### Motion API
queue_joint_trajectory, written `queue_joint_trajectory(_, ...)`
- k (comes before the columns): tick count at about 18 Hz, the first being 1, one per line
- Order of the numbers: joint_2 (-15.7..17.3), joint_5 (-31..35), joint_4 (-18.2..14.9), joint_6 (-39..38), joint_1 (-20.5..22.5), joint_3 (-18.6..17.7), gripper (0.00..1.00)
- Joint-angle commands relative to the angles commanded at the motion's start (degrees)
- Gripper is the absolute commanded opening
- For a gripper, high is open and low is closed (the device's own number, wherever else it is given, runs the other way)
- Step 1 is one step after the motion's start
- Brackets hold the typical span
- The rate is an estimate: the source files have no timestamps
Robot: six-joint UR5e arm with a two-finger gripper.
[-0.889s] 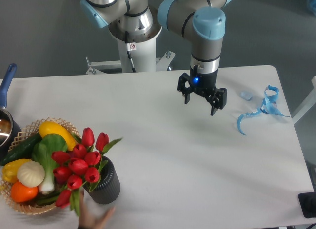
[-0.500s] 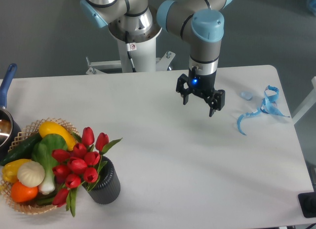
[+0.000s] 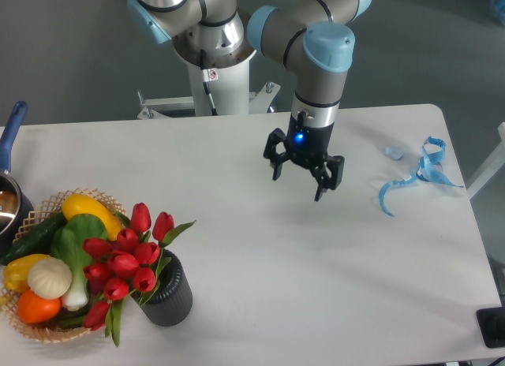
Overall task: Pick up the flowers from the vase
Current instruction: 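Move the open gripper down to the tulip stems above the black vase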
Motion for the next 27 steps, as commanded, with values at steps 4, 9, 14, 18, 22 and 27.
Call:
queue_joint_trajectory(4, -1.75, -13.09, 0.09, -0.09, -0.26, 0.7, 1.0)
queue_joint_trajectory(9, -6.23, -22.53, 0.09, -1.22, -3.51, 5.0, 1.0)
queue_joint_trajectory(14, -11.42, -31.22, 0.18, -2.11, -8.08, 9.31, 1.0)
queue_joint_trajectory(18, -12.56, -32.9, 0.26, -2.02, -9.93, 11.68, 1.0)
queue_joint_trajectory(22, -15.64, -32.91, 0.35, -2.02, -11.95, 15.28, 1.0)
queue_joint_trajectory(27, -16.44, -32.91, 0.44, -2.02, -13.53, 15.91, 1.0)
